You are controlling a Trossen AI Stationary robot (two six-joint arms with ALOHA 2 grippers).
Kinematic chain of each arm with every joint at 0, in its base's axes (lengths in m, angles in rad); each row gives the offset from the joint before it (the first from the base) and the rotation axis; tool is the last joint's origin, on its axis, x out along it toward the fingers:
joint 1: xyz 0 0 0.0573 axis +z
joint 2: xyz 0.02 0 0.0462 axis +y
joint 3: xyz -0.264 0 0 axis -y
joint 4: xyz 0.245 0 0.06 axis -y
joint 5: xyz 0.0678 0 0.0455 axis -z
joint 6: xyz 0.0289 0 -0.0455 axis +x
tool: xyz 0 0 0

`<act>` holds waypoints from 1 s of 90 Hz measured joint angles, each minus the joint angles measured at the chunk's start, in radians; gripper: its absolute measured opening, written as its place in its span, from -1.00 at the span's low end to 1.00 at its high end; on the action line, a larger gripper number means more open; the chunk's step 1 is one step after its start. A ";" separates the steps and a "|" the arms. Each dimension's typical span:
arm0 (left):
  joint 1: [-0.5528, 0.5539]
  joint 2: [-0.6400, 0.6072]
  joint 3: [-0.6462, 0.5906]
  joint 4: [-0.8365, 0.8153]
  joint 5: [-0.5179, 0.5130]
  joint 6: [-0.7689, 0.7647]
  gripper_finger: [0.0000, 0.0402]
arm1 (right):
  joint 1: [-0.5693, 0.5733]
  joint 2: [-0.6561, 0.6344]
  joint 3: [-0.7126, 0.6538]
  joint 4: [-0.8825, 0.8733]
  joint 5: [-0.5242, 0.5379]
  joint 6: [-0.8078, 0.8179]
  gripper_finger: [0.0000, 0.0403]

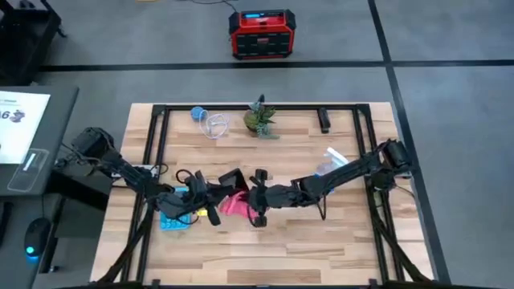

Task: Apply microfiber cloth
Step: Wipe the front of the cellphone with a microfiber cloth

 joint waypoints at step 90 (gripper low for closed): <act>-0.075 0.001 0.000 -0.092 0.143 -0.063 -0.94 | -0.019 -0.013 0.113 -0.501 -0.438 -0.206 0.14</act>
